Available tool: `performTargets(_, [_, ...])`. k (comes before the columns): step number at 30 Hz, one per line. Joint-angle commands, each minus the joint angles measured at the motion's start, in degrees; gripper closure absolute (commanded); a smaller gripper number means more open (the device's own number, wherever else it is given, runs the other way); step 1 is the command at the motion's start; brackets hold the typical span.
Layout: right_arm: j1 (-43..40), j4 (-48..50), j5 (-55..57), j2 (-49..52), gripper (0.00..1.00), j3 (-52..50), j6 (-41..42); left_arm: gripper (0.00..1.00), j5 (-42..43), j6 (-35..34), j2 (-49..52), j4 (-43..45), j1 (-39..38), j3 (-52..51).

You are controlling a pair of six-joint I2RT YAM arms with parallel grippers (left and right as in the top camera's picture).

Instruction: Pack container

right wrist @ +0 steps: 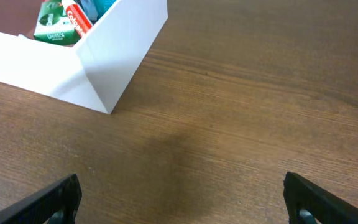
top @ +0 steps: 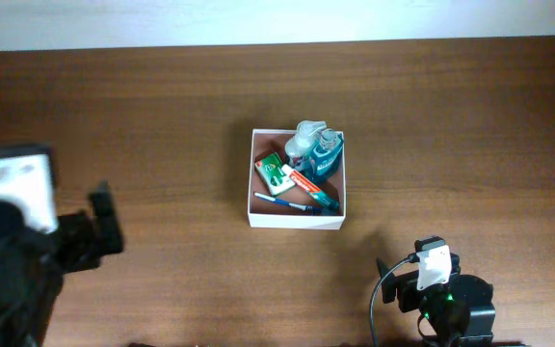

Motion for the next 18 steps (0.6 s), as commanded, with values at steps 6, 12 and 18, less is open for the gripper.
performTargets(6, [-0.46, 0.17, 0.55, -0.68, 0.01, -0.42, 0.50, 0.01, 16.63, 4.55, -30.36, 35.52, 13.35, -50.25])
performTargets(12, [-0.46, 0.20, 0.55, -0.68, 0.01, -0.42, 0.50, 0.01, 23.85, 4.50, -43.34, 45.22, 13.35, -74.36])
performTargets(18, [-0.46, 0.17, 0.55, -0.68, 0.01, -0.42, 0.48, 0.01, 24.39, 3.91, -51.17, 48.59, 13.35, -88.39])
